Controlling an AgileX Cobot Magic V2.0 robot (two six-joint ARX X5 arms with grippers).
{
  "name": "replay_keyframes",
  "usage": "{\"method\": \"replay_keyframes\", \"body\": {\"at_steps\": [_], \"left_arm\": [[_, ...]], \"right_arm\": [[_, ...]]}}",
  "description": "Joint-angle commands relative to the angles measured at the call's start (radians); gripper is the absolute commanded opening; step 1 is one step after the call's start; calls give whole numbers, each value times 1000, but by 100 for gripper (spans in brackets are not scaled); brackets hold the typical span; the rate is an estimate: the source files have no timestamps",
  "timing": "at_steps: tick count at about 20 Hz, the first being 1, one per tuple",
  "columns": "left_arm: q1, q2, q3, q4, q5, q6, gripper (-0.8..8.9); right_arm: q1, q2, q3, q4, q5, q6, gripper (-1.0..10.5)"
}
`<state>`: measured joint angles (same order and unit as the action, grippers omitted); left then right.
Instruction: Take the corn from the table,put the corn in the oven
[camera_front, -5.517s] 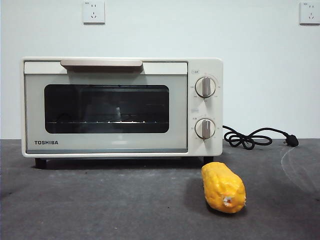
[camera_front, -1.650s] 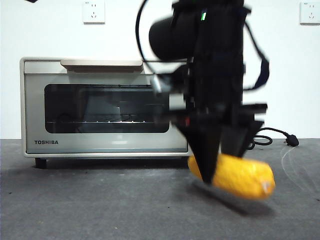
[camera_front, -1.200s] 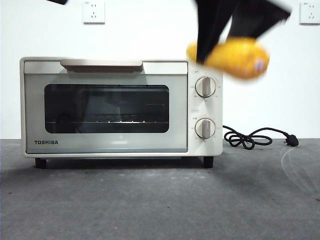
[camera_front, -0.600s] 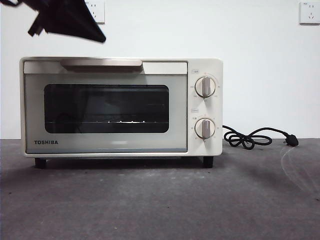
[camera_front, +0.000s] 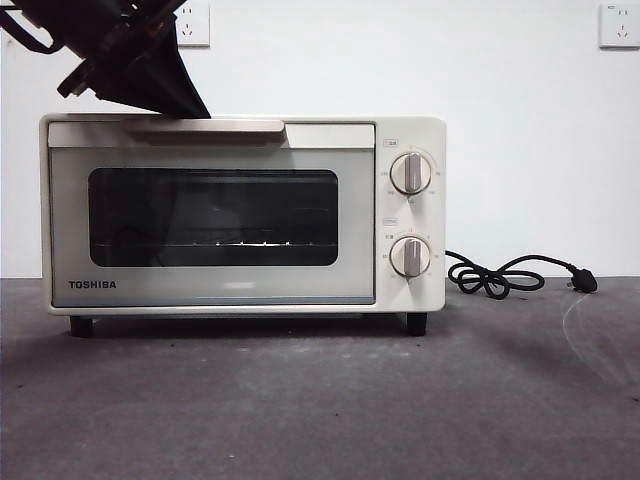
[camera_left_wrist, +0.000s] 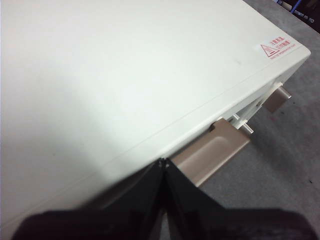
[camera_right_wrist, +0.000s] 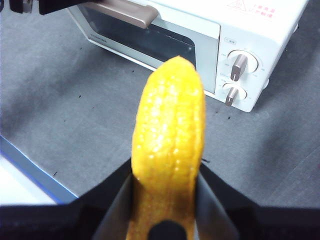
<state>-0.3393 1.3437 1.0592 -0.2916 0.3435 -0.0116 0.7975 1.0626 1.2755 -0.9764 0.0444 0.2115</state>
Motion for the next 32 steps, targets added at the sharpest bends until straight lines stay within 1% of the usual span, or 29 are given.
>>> {"method": "replay_keyframes", "body": {"at_steps": [1,4,8,16,20,22,27,32], "left_arm": [[-7,22,-3,-35,-8,6,-6],[-13,24,-3,-100,-4,9,-6],[-31,23,-3,-195,-4,18,-6],[-90,23,-3,-386,-5,69,-6],[-125,21,-3,-449,-4,100,-6],[-142,18,-3,-466,-4,102,-6],[-192,-70,-3,-506,-4,101,-6],[-223,-290,-3,-509,-4,69,-6]], "right_arm": [[2,0,-1,5,1,-14,-12],[2,0,-1,5,6,-15,-12],[2,0,-1,5,35,-15,-12],[2,0,-1,12,35,-30,-12],[2,0,-1,18,34,-30,-12],[2,0,-1,26,32,-30,-12],[2,2,-1,94,-52,-42,-12],[2,24,-1,229,-178,-88,-12]]}}
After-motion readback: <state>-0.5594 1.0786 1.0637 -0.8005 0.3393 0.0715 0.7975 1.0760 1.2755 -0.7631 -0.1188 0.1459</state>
